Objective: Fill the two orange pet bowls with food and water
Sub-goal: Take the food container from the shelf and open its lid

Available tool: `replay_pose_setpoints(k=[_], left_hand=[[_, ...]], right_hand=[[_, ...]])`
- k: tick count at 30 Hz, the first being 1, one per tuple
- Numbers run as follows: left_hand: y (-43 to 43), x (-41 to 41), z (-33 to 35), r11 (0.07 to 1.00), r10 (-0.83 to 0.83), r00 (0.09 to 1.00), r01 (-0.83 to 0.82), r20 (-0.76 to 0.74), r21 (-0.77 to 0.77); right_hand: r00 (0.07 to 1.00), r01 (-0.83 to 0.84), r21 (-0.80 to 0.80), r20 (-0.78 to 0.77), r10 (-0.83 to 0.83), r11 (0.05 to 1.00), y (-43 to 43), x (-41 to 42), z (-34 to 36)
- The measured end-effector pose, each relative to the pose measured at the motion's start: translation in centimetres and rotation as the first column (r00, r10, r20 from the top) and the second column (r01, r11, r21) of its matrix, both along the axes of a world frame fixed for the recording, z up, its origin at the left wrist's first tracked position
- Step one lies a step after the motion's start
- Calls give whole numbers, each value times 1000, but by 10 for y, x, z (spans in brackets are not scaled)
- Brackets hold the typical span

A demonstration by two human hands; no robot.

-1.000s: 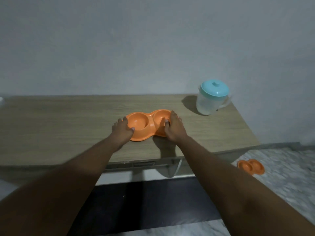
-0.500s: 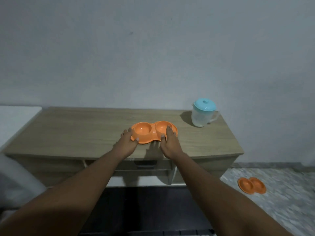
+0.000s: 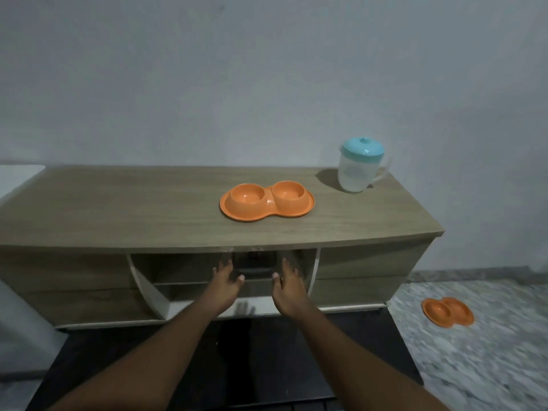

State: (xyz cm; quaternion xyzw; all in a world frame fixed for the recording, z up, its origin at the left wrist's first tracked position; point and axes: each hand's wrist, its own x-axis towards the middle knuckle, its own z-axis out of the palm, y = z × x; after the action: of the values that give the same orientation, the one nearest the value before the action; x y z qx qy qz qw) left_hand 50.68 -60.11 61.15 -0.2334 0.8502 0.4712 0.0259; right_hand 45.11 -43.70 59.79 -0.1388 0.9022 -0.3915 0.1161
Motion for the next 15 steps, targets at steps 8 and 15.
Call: replay_pose_setpoints(k=[8,15], left_hand=[[-43,-75,-118,991,135,979,-130,-153,42],[-53,-116,-163,988,148,946,-128,-287,88]], right_hand=[[995,93,-14,-46,-93,996,-45,-78,-111],[985,117,-117,-114,-131,986,-59,-104,-144]])
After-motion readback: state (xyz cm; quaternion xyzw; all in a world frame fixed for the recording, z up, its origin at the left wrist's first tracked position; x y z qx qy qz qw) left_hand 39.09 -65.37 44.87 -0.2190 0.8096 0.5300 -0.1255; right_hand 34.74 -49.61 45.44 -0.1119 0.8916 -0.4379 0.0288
